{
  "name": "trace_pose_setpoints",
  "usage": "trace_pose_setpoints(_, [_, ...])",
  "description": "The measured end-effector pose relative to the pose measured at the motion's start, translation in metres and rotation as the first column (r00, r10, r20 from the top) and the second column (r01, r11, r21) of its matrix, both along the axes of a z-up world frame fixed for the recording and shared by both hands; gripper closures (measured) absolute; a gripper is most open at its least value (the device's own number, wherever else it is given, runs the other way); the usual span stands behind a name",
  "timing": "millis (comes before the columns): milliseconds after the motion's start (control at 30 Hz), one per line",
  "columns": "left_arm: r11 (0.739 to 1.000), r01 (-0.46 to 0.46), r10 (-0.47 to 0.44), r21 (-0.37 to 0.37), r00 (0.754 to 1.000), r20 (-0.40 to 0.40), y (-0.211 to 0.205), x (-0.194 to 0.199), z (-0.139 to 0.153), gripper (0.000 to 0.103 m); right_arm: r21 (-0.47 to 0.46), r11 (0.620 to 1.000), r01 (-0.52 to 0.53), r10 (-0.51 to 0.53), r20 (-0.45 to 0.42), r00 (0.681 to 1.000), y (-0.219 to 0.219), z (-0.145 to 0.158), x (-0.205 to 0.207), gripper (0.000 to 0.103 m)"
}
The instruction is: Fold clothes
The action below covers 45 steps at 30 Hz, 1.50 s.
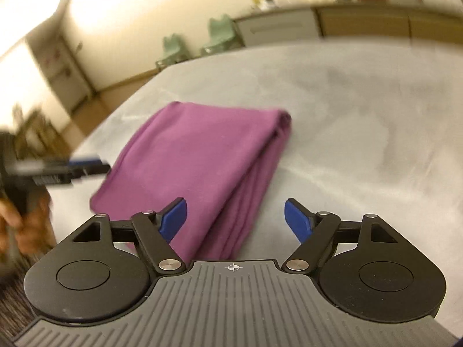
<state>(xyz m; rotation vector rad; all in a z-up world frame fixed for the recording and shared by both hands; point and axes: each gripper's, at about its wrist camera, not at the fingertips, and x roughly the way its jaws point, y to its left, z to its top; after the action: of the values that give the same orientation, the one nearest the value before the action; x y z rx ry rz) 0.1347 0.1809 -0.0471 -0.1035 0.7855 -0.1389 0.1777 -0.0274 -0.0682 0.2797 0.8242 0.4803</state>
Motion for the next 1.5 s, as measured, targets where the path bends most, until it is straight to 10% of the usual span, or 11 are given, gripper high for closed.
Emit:
trace_pose_setpoints(167, [0.998, -0.041, 0.036, -0.054, 0.996, -0.078, -0.007, 0.025, -0.008, 0.031, 0.155, 0.988, 0.001, 0.011, -0.074, 0.997, 0.006, -0.016, 0.021, 0.035])
trace_pose_setpoints(400, [0.985, -0.145, 0.133, -0.096, 0.984, -0.122, 0.007, 0.039, -0.014, 0.013, 0.106, 0.994, 0.033, -0.025, -0.074, 0.997, 0.008, -0.009, 0.025, 0.029])
trace_pose_setpoints(533, [0.996, -0.027, 0.017, -0.085, 0.993, -0.117, -0.017, 0.051, -0.025, 0.003, 0.12, 0.992, 0.047, -0.04, -0.063, 0.997, 0.015, -0.01, 0.031, 0.029])
trace_pose_setpoints(567, [0.995, 0.0, -0.011, -0.095, 0.994, -0.109, -0.02, 0.054, -0.025, 0.01, 0.123, 0.991, 0.051, -0.043, -0.06, 0.997, 0.017, -0.011, 0.032, 0.029])
trace_pose_setpoints(600, [0.994, 0.021, -0.032, -0.108, 0.994, -0.103, -0.024, 0.055, -0.023, 0.042, 0.127, 0.99, 0.054, -0.047, -0.057, 0.997, 0.018, -0.011, 0.034, 0.031])
trace_pose_setpoints(700, [0.99, 0.06, -0.07, -0.126, 0.994, -0.079, -0.039, 0.058, -0.013, 0.069, 0.137, 0.988, 0.064, -0.058, -0.049, 0.997, 0.023, -0.012, 0.038, 0.062])
trace_pose_setpoints(1133, [0.977, 0.2, -0.185, -0.072, 0.967, 0.173, -0.178, 0.118, 0.044, 0.079, -0.115, 0.983, 0.143, -0.114, 0.226, 0.967, -0.044, 0.069, 0.063, 0.07])
trace_pose_setpoints(1400, [0.976, 0.218, -0.218, 0.005, 0.976, -0.001, -0.235, 0.153, -0.027, 0.065, -0.183, 0.963, 0.199, -0.192, 0.055, 0.98, -0.123, 0.013, 0.105, 0.064])
trace_pose_setpoints(1500, [0.975, 0.22, -0.22, -0.021, 0.975, -0.01, -0.23, 0.155, -0.021, 0.062, -0.179, 0.961, 0.211, -0.204, 0.058, 0.977, -0.129, 0.022, 0.097, 0.046])
